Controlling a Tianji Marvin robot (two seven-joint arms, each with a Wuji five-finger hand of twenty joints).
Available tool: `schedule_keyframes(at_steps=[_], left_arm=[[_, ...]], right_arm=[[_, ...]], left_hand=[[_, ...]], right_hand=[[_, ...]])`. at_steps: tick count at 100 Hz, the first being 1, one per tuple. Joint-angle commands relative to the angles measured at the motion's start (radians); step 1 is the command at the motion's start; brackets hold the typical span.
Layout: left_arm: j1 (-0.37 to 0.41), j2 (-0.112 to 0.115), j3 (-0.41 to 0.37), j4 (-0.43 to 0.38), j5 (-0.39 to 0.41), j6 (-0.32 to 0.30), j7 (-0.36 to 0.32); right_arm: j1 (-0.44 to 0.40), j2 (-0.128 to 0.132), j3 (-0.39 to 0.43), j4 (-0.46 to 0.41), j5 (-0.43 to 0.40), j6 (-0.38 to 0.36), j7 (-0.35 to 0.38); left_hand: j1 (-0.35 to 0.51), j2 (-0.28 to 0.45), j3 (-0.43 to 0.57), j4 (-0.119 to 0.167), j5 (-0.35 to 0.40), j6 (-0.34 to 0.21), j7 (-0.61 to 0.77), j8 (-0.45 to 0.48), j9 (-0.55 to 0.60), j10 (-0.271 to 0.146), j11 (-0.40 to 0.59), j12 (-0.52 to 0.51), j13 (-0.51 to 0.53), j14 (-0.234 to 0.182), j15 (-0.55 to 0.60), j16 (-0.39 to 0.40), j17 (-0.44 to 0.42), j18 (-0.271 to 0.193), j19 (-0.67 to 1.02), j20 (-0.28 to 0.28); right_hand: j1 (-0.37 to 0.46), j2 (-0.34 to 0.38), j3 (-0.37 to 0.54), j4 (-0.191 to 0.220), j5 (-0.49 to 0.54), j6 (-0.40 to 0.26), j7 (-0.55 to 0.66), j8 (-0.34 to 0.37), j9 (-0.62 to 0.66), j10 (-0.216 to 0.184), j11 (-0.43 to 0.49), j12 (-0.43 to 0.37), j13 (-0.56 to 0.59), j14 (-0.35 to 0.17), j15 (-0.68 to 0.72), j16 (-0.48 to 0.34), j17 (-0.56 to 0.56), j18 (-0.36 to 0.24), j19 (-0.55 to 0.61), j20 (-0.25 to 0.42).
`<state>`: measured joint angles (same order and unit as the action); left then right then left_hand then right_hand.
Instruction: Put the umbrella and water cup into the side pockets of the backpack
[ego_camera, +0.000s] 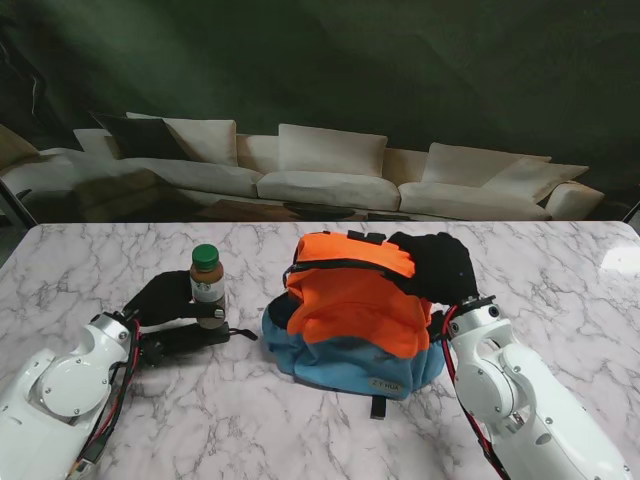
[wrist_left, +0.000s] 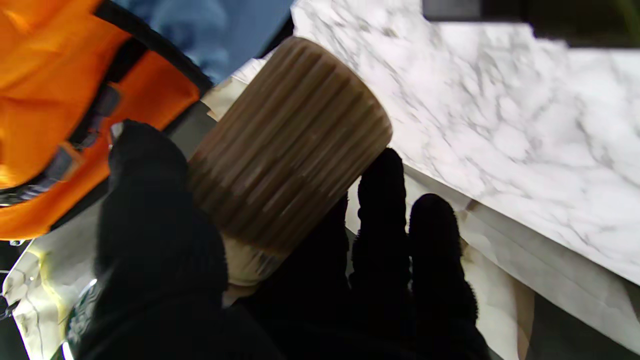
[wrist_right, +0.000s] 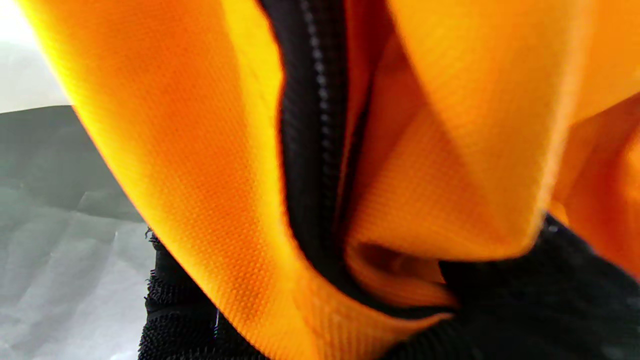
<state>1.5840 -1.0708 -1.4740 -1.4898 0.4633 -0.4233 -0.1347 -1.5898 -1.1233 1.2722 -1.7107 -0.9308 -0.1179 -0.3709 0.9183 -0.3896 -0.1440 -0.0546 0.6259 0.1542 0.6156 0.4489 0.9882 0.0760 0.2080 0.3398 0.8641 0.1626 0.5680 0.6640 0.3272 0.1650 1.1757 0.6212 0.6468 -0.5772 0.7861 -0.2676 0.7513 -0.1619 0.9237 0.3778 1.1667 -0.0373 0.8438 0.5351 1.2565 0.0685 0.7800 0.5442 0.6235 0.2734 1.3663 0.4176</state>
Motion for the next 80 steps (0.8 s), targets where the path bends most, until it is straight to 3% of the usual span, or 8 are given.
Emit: schedule_keyframes(at_steps=[1, 22, 45, 68, 80], left_arm=[[0.013, 0.0, 0.012, -0.026, -0.011, -0.005, -0.018], [0.011, 0.003, 0.06, -0.059, -0.112, 0.005, -0.075], [-0.04, -0.006, 0.135, -0.051, -0.193, 0.039, -0.084], [-0.103, -0.013, 0.206, -0.039, -0.207, 0.038, -0.067], [-0.147, -0.023, 0.245, -0.007, -0.163, 0.018, -0.013]], right_arm=[[0.001, 0.002, 0.002, 0.008, 0.0, 0.004, 0.003], [0.003, 0.001, -0.006, 0.009, 0.006, 0.001, 0.004], [0.006, 0.002, -0.014, 0.008, 0.007, -0.02, 0.009], [0.006, 0.002, -0.013, 0.005, 0.013, -0.03, 0.01], [0.009, 0.002, -0.017, 0.008, 0.013, -0.037, 0.009]], left_hand=[[0.271, 0.184, 0.176, 0.054, 0.113, -0.138, 0.064, 0.006, 0.086, -0.084, 0.086, 0.016, 0.049, -0.003, 0.062, 0.015, -0.001, 0.005, 0.047, 0.013], [0.269, 0.19, 0.169, 0.053, 0.125, -0.15, 0.047, 0.004, 0.081, -0.083, 0.1, 0.016, 0.036, 0.007, 0.065, 0.018, -0.021, 0.026, 0.043, 0.012], [0.269, 0.189, 0.164, 0.055, 0.141, -0.159, 0.034, 0.003, 0.076, -0.069, 0.115, 0.032, 0.001, 0.021, 0.074, 0.039, -0.053, 0.045, 0.026, 0.014], [0.266, 0.189, 0.159, 0.056, 0.152, -0.17, 0.029, 0.006, 0.077, -0.079, 0.112, 0.039, -0.004, 0.012, 0.119, 0.094, -0.052, 0.044, 0.022, 0.022], [0.261, 0.192, 0.158, 0.055, 0.15, -0.182, 0.028, 0.005, 0.077, -0.086, 0.11, 0.042, -0.005, 0.004, 0.116, 0.101, -0.05, 0.038, 0.018, 0.021]], right_hand=[[0.119, 0.1, 0.081, 0.04, 0.05, -0.212, 0.11, 0.04, 0.006, -0.038, 0.002, 0.008, 0.053, -0.025, 0.014, 0.013, -0.007, -0.014, 0.012, 0.003], [0.119, 0.101, 0.08, 0.04, 0.051, -0.213, 0.109, 0.04, 0.006, -0.038, 0.001, 0.009, 0.053, -0.026, 0.013, 0.012, -0.007, -0.015, 0.011, 0.004], [0.12, 0.103, 0.08, 0.04, 0.051, -0.219, 0.11, 0.043, 0.006, -0.04, 0.0, 0.009, 0.052, -0.027, 0.011, 0.012, -0.006, -0.018, 0.012, 0.005], [0.12, 0.104, 0.079, 0.04, 0.051, -0.221, 0.109, 0.044, 0.006, -0.041, 0.0, 0.011, 0.053, -0.027, 0.011, 0.013, -0.005, -0.019, 0.013, 0.007], [0.12, 0.106, 0.079, 0.041, 0.051, -0.221, 0.108, 0.044, 0.006, -0.041, 0.0, 0.011, 0.052, -0.027, 0.01, 0.013, -0.006, -0.019, 0.013, 0.008]])
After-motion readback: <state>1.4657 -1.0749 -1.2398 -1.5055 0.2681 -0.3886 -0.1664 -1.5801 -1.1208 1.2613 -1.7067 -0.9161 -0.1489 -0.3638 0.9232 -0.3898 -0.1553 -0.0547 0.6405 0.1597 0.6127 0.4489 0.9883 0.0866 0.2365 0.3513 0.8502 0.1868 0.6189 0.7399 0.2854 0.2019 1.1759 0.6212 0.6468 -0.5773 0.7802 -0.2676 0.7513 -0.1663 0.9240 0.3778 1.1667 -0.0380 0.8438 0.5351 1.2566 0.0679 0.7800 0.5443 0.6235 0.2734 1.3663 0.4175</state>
